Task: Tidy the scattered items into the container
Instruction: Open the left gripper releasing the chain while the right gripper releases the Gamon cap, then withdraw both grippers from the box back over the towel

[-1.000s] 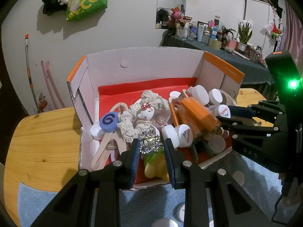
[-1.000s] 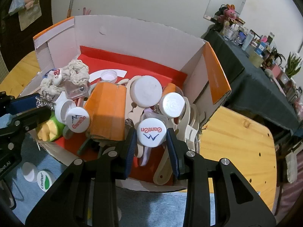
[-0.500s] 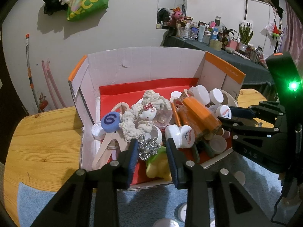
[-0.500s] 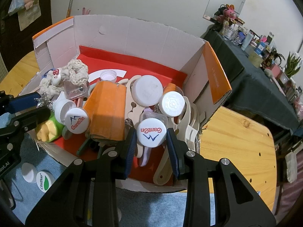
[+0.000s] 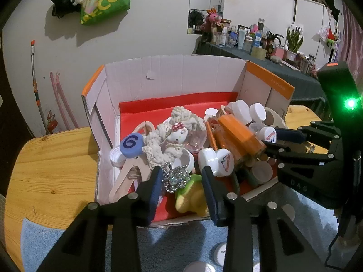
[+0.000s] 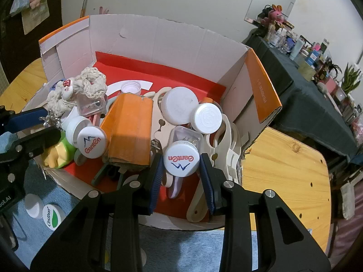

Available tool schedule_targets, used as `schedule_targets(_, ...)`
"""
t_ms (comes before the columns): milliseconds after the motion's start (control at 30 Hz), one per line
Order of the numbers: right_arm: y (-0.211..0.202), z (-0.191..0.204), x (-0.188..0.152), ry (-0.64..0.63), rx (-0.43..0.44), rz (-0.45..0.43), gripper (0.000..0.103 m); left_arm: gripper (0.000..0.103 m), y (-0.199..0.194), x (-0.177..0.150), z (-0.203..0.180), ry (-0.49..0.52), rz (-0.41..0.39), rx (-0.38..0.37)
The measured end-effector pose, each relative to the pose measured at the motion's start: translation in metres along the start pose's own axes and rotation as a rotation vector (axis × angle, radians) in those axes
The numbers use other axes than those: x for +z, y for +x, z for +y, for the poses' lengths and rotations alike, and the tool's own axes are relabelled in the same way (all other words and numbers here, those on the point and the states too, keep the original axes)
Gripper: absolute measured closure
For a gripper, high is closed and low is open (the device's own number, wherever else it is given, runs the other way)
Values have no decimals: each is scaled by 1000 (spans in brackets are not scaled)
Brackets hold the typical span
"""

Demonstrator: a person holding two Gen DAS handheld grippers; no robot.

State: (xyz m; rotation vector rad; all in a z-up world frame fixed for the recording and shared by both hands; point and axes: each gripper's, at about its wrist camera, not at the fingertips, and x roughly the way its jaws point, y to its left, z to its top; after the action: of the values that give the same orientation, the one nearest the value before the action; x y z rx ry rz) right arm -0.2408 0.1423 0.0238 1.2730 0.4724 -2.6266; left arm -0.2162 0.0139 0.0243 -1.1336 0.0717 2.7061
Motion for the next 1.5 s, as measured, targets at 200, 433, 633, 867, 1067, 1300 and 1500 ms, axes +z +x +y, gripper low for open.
schedule_targets(200,1,0,-1,-7,3,2,71,62,1,-1,0,1,1,1)
schedule_targets(433,0,3,-1,-11,11,-1,59,61,1,-1,0,4,2,4)
schedule_targets(633,0,3,0,-10,4,-2,59,59,0,-1,0,6,2,5)
schedule_targets(867,-2,3,1,-6,0,-5,58,58,0,-1,0,5,1,5)
schedule_targets(1067,-7,3,1,-10,-8,-20,49,52,-2,-1,0,4,-4,3)
schedule_targets(1300,-9,3,1,-8,-6,-23,49,51,-4,-1,0,6,-10,5)
schedule_targets(1500,-12,1,1,-4,-14,-32,49,49,-6,-1,-1,11,-13,7)
